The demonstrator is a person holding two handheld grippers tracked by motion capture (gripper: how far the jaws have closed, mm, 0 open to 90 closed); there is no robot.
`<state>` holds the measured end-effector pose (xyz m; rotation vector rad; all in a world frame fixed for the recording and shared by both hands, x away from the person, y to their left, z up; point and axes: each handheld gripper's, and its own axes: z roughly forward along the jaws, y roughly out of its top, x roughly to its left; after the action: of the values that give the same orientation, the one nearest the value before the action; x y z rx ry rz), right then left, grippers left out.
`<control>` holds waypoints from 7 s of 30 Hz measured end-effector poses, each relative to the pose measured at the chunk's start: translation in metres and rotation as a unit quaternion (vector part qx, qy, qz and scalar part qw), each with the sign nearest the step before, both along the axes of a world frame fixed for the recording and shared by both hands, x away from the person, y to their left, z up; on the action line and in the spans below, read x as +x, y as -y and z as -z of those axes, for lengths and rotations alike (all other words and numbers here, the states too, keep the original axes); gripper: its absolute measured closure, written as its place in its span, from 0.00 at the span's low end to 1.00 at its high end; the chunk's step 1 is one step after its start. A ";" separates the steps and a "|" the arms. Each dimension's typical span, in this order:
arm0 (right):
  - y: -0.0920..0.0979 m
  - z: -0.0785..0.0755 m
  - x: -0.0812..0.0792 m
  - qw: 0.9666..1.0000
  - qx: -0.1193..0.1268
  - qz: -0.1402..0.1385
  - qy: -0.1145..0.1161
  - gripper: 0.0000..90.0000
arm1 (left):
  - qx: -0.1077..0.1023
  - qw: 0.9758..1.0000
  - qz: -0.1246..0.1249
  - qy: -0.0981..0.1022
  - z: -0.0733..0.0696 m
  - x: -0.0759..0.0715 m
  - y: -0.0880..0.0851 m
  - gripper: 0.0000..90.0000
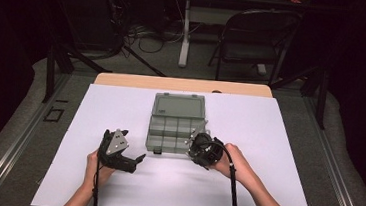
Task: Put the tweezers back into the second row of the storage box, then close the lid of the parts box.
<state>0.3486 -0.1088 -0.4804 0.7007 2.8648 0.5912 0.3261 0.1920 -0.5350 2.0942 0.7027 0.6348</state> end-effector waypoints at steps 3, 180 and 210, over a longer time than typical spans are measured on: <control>0.000 -0.004 0.002 1.000 -0.001 0.000 0.006 0.95 | 0.004 1.000 0.001 0.002 -0.001 -0.001 0.000 0.00; 0.104 0.024 0.004 0.968 0.194 0.096 0.122 0.00 | 0.053 0.995 0.084 -0.033 -0.014 0.021 0.015 0.00; 0.103 0.029 0.012 0.970 0.188 0.095 0.118 0.00 | 0.064 0.981 0.172 -0.063 -0.033 0.053 0.065 0.00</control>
<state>0.3607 -0.2116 -0.5092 0.8776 2.4554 1.1183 0.3787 0.1268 -0.5025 2.3200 0.3585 0.3630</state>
